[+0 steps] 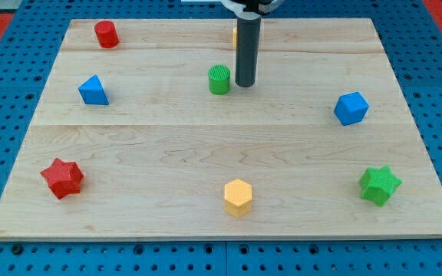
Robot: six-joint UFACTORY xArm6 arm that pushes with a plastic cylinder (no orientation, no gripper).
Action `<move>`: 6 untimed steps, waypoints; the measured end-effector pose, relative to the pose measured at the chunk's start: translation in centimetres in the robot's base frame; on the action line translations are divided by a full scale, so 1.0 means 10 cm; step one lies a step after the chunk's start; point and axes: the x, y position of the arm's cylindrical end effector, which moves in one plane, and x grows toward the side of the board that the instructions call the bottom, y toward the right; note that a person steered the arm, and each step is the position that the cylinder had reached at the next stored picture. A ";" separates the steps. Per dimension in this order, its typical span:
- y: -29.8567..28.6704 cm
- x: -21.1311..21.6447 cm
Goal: Push the green circle slightly down
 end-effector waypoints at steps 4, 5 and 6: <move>-0.58 -0.07; -0.65 0.18; -0.61 -0.17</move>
